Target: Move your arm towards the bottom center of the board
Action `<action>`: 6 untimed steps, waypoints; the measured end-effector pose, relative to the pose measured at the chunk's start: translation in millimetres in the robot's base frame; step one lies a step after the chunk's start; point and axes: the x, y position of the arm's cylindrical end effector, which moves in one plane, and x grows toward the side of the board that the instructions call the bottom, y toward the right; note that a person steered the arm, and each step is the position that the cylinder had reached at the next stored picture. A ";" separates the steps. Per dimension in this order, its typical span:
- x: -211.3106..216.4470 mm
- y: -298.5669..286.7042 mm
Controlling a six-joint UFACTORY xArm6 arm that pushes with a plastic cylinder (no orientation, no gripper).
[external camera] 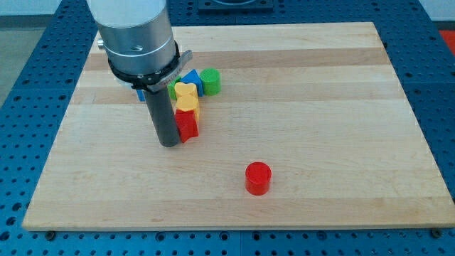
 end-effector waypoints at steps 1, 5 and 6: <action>42.1 0.0; 127.7 139.9; 115.9 146.7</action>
